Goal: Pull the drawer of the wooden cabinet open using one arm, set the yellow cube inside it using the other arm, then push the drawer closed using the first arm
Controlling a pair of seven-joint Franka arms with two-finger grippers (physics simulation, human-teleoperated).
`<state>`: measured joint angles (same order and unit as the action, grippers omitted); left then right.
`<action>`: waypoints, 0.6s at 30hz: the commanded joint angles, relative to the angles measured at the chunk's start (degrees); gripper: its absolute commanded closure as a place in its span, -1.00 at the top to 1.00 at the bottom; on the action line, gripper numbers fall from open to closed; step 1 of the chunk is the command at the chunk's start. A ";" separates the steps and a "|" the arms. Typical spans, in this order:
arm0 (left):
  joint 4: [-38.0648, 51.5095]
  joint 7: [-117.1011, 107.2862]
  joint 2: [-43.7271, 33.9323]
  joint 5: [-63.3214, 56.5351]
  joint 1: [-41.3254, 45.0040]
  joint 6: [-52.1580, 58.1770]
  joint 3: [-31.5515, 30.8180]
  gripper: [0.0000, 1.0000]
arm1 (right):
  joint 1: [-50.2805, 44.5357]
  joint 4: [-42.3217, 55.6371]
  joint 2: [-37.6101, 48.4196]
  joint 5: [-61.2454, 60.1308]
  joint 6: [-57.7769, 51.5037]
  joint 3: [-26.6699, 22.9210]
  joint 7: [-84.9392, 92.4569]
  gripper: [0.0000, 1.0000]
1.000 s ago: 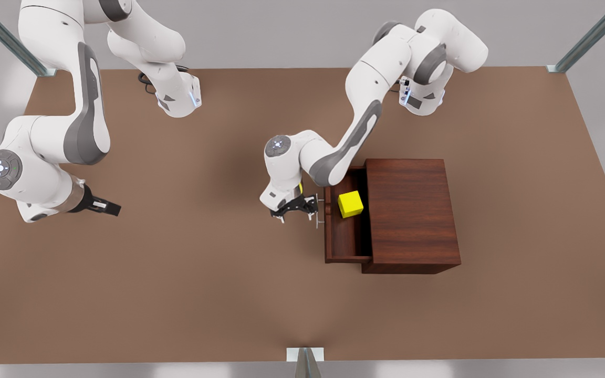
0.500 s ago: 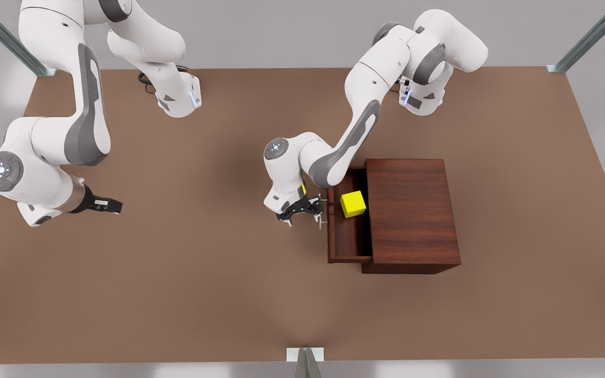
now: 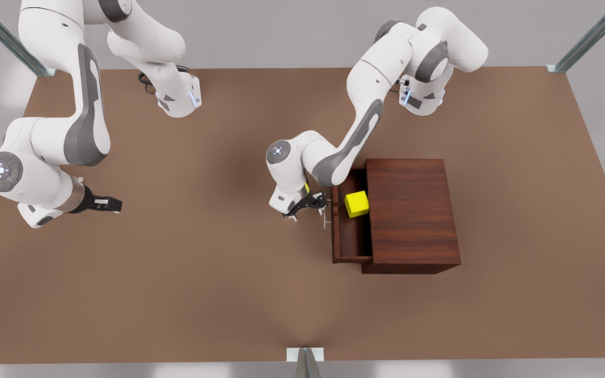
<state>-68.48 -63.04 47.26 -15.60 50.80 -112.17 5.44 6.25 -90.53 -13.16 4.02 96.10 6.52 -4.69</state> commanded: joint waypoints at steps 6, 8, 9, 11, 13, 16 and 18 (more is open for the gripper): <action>0.02 -0.16 -0.77 1.80 -1.93 6.26 0.10 1.00 | -0.01 0.00 0.06 -0.06 -0.03 0.07 2.49 1.00; -0.07 0.63 -0.77 1.80 -2.72 6.35 0.19 1.00 | -0.01 0.00 0.06 -0.06 -0.03 0.07 2.49 1.00; -0.07 0.81 -0.77 1.80 -2.90 6.35 0.19 1.00 | -0.01 0.00 0.06 -0.06 -0.03 -0.02 2.49 1.00; -0.07 1.51 -0.77 1.89 -4.04 6.35 0.10 1.00 | -0.01 0.00 -0.03 -0.06 -0.03 -0.02 2.40 1.00; -0.07 2.39 -0.86 2.24 -4.83 6.35 0.19 1.00 | -0.01 0.00 -0.03 -0.06 -0.03 0.07 2.40 1.00; 0.02 3.62 -1.03 2.94 -5.97 7.84 0.19 1.00 | -0.01 0.00 -0.03 0.03 -0.03 0.07 2.40 1.00; 0.02 4.15 -1.12 3.03 -6.33 7.93 0.10 1.00 | -0.01 0.00 -0.03 -0.06 -0.03 -0.02 2.49 1.00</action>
<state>-68.50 -61.83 46.25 -12.89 44.64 -105.55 5.60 6.23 -90.52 -13.24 4.03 96.08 6.54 -3.17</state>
